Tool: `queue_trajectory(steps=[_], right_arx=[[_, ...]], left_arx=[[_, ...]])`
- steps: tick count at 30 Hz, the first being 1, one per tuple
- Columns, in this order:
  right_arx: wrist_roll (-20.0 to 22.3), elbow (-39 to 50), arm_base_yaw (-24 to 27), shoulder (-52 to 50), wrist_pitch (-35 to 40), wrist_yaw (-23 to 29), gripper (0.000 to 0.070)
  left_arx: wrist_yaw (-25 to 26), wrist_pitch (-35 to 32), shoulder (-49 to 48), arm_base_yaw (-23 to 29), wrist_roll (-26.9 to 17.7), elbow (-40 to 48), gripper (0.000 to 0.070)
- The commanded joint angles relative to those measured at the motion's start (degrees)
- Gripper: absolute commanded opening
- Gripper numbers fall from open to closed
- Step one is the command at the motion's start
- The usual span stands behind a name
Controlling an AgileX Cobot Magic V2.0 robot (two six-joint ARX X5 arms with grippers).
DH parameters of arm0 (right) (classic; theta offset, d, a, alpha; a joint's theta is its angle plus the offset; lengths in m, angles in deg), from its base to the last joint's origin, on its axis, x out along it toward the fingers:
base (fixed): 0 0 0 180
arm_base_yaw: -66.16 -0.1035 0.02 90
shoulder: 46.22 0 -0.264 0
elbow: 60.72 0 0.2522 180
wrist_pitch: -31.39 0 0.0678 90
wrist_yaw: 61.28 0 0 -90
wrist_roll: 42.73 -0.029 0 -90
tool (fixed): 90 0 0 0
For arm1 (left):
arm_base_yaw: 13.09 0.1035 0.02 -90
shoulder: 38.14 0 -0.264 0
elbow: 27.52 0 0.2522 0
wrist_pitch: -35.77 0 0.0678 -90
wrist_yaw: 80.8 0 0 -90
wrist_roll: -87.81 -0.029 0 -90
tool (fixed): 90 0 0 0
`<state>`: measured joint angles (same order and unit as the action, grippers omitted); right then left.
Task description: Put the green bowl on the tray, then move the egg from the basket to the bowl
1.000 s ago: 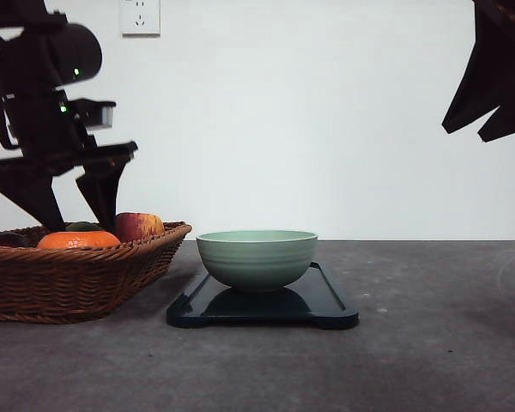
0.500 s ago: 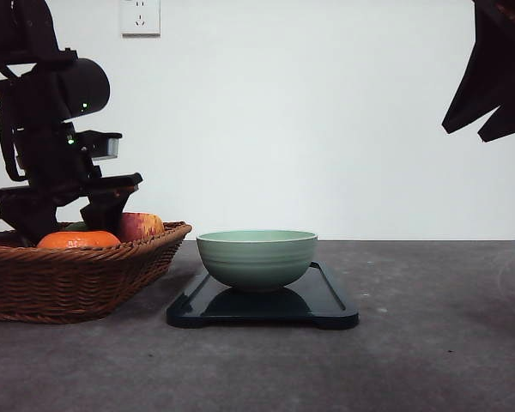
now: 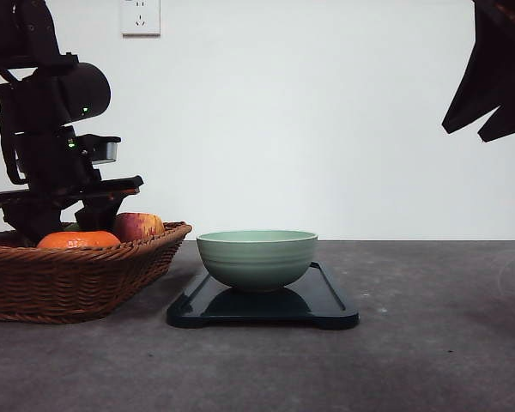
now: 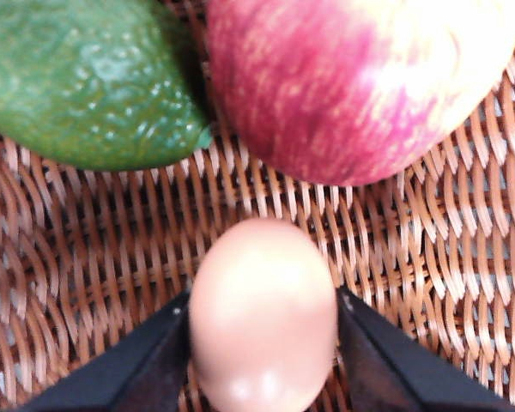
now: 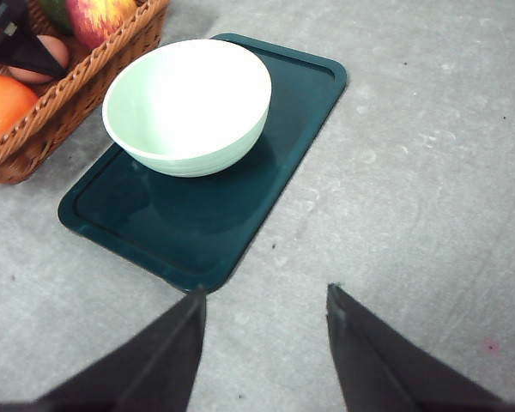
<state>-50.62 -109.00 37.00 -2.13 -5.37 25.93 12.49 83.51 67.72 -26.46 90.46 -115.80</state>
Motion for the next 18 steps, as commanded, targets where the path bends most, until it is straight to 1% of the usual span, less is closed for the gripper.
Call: queue_trajectory(steps=[1, 2, 4, 11, 18], right_arx=[[-0.1, -0.3, -0.3, 0.4, 0.5, 0.2, 0.0277], [-0.1, -0.3, -0.3, 0.4, 0.5, 0.2, 0.0277], [-0.1, -0.3, -0.3, 0.4, 0.5, 0.2, 0.0277], [-0.1, -0.3, -0.3, 0.4, 0.5, 0.3, 0.0277], [-0.1, -0.3, -0.3, 0.4, 0.5, 0.3, 0.0277]], left_arx=[[-0.1, -0.3, 1.3, -0.2, 0.7, -1.2, 0.0242], [-0.1, -0.3, 1.3, -0.2, 0.8, -1.2, 0.0211], [-0.1, -0.3, 1.3, -0.2, 1.4, -1.2, 0.0177], [-0.4, 0.8, -0.4, -0.1, 1.4, -1.2, 0.0179], [-0.9, 2.5, -7.3, 0.0, 1.4, -1.2, 0.0178]])
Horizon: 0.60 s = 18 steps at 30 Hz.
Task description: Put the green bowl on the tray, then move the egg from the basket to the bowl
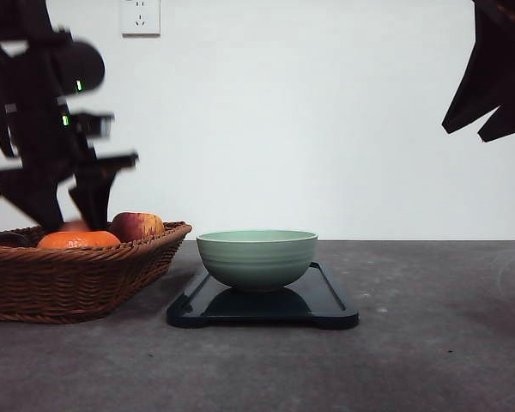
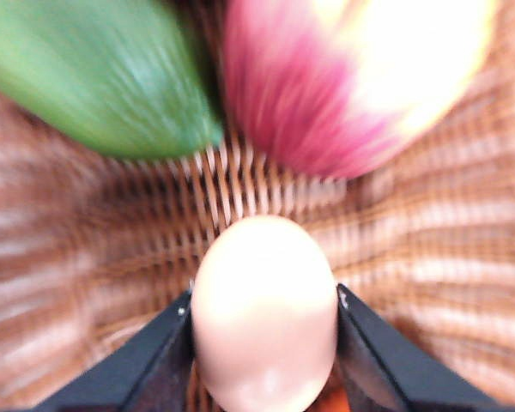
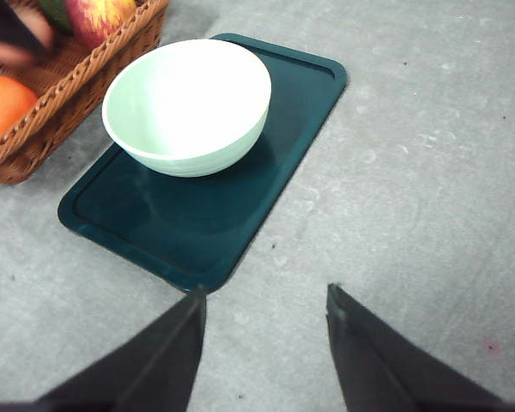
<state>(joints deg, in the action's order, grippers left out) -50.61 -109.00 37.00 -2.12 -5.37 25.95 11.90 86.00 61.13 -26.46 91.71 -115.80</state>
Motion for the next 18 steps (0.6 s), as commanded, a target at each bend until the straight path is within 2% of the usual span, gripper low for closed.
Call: queue_trajectory(steps=[1, 9, 13, 18], right_arx=[[-0.1, -0.3, -0.3, 0.4, 0.5, 0.3, 0.0277], [-0.1, -0.3, -0.3, 0.4, 0.6, 0.2, 0.0277], [-0.1, -0.3, -0.3, 0.4, 0.7, 0.2, 0.0277], [0.0, -0.3, -0.3, 0.4, 0.7, 0.2, 0.0278]], left_arx=[[-0.3, 0.5, -1.8, 0.0, 0.2, -1.2, 0.0178], [0.3, 4.7, -10.7, -0.3, 0.0, -1.2, 0.0179], [1.4, 3.2, -14.2, -1.1, 0.2, -1.2, 0.0179], [5.8, -0.1, -15.9, -3.5, 0.2, -1.2, 0.0179]])
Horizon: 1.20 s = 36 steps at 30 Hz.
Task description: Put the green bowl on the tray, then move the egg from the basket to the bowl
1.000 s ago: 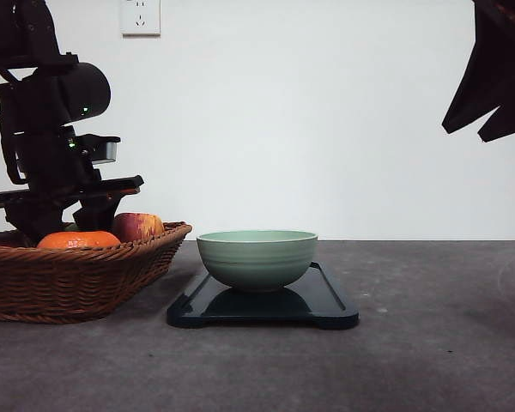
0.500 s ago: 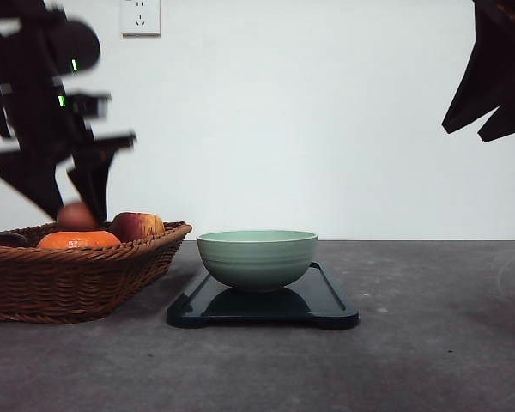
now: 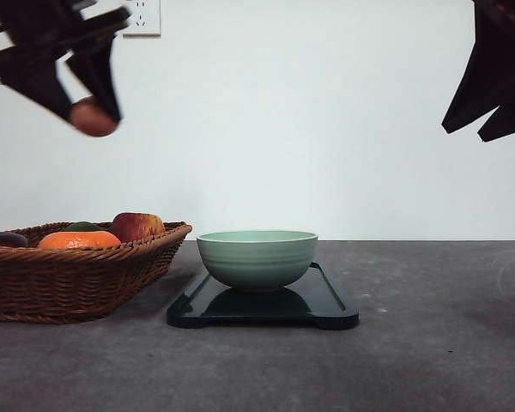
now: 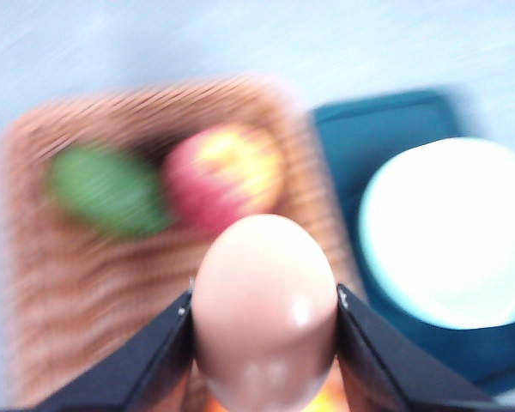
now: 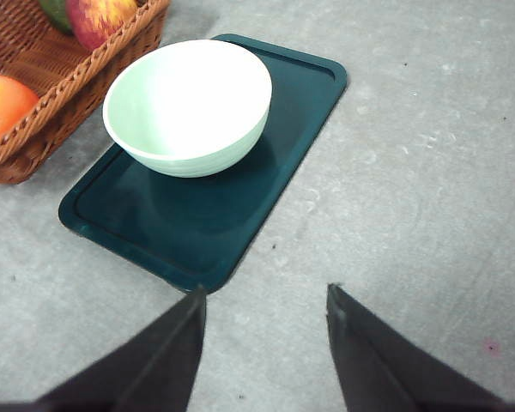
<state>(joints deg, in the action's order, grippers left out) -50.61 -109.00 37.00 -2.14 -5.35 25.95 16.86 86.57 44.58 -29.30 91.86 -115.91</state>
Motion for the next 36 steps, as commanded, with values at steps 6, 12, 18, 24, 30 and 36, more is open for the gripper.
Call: queue_trajectory(steps=[6, 12, 18, 24, 30, 36], right_arx=[[0.0, -0.3, -0.3, 0.4, 0.7, 0.2, 0.0277], [0.0, -0.3, -0.3, 0.4, 0.7, 0.2, 0.0277], [0.0, -0.3, -0.3, 0.4, 0.6, 0.2, 0.0277], [0.0, -0.3, -0.3, 0.4, 0.7, 0.2, 0.0277], [0.0, -0.3, -0.3, 0.4, 0.7, 0.2, 0.0277], [0.0, -0.3, -0.3, 0.4, 0.6, 0.2, 0.0278]], left_arx=[[1.5, -5.0, 1.3, -6.1, 0.1, -1.1, 0.0179], [1.4, -10.4, 2.9, -11.4, 0.0, -1.1, 0.0179], [1.2, -14.4, 7.1, -15.0, 0.0, -1.1, 0.0180], [1.1, -19.2, 12.9, -17.2, 0.0, -1.1, 0.0179], [-0.4, -23.3, 18.3, -19.1, 0.0, -1.1, 0.0180], [-3.1, -23.8, 22.5, -20.1, -0.3, -1.1, 0.0180]])
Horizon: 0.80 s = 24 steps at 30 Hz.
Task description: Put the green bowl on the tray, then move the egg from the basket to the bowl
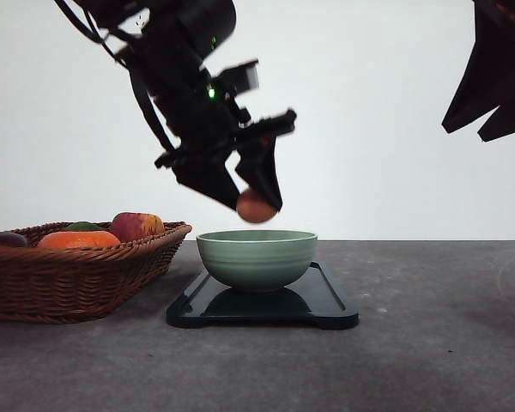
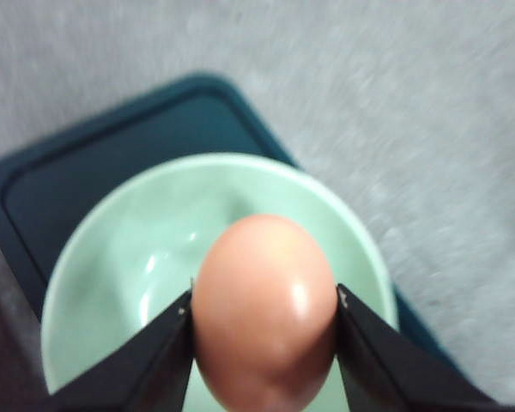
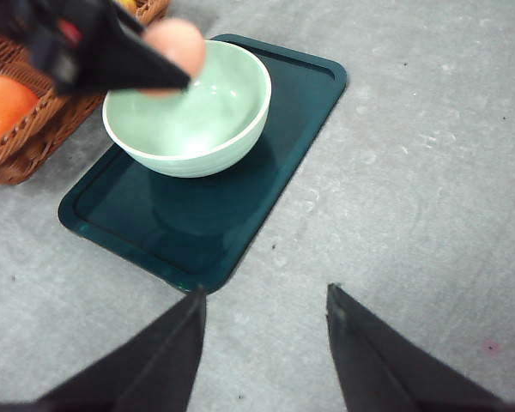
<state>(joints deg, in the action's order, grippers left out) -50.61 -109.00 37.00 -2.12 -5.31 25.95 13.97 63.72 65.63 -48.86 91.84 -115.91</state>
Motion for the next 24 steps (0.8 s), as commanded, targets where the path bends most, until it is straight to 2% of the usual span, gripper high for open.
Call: queue_trajectory(steps=[1, 24], right_arx=[[0.0, -0.3, -0.3, 0.4, 0.6, 0.2, 0.0277], [0.0, -0.3, -0.3, 0.4, 0.6, 0.2, 0.0277]], left_arx=[[-0.5, -1.0, 2.1, -0.6, -0.3, -1.1, 0.0180], [-1.0, -3.4, 7.9, -0.6, -0.3, -1.1, 0.0183]])
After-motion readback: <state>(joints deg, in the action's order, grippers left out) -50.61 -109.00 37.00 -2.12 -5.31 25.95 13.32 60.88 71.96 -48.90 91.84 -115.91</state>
